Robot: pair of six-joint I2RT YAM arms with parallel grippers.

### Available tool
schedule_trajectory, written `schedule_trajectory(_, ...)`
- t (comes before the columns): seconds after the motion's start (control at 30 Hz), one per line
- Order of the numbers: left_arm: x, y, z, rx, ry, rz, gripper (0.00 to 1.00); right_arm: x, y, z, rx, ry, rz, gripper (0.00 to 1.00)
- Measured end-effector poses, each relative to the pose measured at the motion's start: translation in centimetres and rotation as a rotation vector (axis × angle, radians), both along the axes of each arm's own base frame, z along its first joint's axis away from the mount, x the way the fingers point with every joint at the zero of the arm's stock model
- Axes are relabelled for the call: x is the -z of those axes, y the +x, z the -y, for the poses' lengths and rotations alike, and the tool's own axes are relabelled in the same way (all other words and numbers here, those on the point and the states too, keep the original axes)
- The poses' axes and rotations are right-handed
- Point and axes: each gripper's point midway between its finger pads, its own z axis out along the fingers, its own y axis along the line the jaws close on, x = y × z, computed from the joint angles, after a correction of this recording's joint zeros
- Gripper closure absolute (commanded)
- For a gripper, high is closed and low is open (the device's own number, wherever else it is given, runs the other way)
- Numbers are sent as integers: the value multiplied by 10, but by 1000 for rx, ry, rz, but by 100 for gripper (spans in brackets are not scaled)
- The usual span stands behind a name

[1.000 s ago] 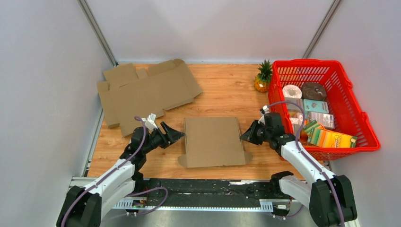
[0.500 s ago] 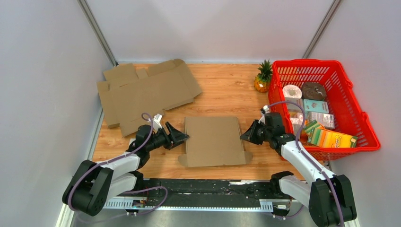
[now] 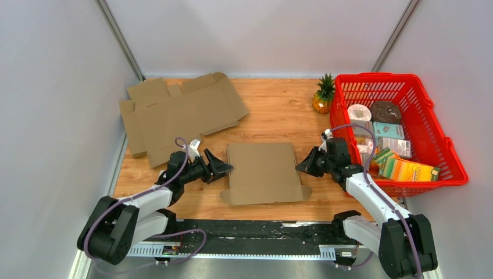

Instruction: Fold the paper box

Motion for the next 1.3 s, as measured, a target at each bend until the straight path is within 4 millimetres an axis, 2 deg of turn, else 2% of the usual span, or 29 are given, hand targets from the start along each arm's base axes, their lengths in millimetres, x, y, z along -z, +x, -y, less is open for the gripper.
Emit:
schedule_trajectory(0.27,-9,2,-9,-35,80,19,20,0,0,0,1,2,-1,100)
schedule_trajectory(0.37,0,3,-6,-10,94,-28,20,0,0,0,1,3,-1,100)
schedule_trajectory(0.43,18,-1,-2,14,88,-107,20,0,0,-1,-3,8,-1,100)
schedule_trajectory(0.63,25,-2,5,43,46,-116,20,0,0,0,-2,7,-1,100)
schedule_trajectory(0.8,20,-4,19,90,9,-81,20,0,1,1,3,5,1,100)
schedule_trajectory(0.9,9,-1,27,95,-37,-53,20,0,2,3,13,0,2,100)
schedule_trajectory(0.97,0,0,32,101,-66,-25,25,0,3,4,15,-5,5,100)
schedule_trajectory(1.03,-10,2,34,102,-91,1,34,1,3,5,14,-10,8,100)
schedule_trajectory(1.07,-14,3,35,99,-102,10,35,1,3,5,12,-12,9,99)
schedule_trajectory(1.17,-24,4,34,86,-117,31,41,1,3,2,-4,-19,22,94)
schedule_trajectory(1.23,-30,3,32,82,-115,44,48,0,1,-1,-21,-23,32,79)
schedule_trajectory(1.27,-32,1,31,81,-109,49,48,0,-1,-2,-30,-30,35,72)
schedule_trajectory(1.3,-32,0,30,79,-100,49,48,0,-3,-2,-37,-37,35,59)
